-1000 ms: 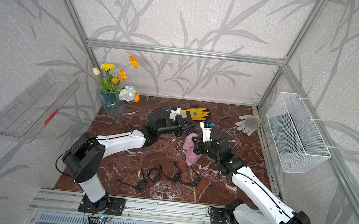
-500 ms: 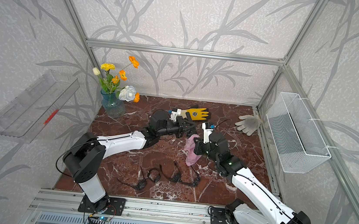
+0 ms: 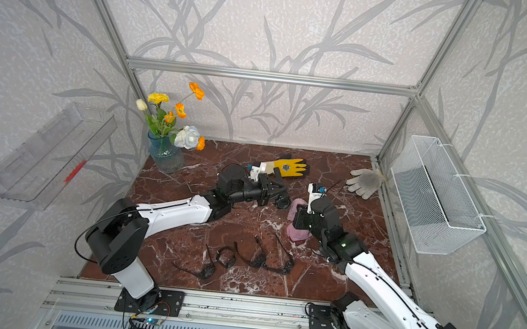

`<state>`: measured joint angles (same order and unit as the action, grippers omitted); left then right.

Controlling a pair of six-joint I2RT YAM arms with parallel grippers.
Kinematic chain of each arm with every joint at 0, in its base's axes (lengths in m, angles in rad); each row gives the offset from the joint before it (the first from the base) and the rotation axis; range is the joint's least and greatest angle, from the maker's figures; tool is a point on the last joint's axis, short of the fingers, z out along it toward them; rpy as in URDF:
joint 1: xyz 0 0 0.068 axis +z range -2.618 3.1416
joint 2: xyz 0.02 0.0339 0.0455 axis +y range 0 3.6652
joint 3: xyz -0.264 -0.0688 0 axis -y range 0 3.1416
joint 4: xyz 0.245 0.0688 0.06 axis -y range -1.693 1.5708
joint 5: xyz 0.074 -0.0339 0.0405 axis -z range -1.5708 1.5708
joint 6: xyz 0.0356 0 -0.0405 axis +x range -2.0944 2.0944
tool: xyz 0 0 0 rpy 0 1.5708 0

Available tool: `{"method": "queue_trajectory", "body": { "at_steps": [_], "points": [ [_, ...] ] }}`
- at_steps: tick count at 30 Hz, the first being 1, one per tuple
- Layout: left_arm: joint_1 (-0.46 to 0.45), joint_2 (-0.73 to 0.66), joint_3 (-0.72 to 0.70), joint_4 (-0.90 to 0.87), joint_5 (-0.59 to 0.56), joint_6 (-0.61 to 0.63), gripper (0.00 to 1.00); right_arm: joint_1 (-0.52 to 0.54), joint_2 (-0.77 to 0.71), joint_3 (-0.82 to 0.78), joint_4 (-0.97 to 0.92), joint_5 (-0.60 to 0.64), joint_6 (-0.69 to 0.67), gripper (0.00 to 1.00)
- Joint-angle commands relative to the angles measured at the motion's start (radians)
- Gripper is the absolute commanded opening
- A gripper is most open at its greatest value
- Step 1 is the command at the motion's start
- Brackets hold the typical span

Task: Wipe the watch dial
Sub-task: Wipe the dirt from the watch dial.

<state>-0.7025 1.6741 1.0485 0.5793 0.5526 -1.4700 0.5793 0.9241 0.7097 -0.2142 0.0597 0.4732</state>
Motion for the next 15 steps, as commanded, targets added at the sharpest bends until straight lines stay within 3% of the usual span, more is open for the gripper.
{"method": "queue_trajectory", "body": {
  "at_steps": [1, 6, 15],
  "points": [
    [-0.004, -0.022, -0.005, 0.042, 0.017, -0.004, 0.0, -0.004, -0.038, -0.015, 0.106, -0.175, -0.021, 0.0],
    [-0.004, -0.019, -0.004, 0.04, 0.018, -0.005, 0.0, 0.0, -0.044, -0.006, 0.156, -0.304, -0.018, 0.0],
    [-0.005, -0.024, -0.006, 0.039, 0.017, -0.005, 0.0, 0.013, 0.041, 0.0, 0.296, -0.377, 0.002, 0.0]
  ]
}}
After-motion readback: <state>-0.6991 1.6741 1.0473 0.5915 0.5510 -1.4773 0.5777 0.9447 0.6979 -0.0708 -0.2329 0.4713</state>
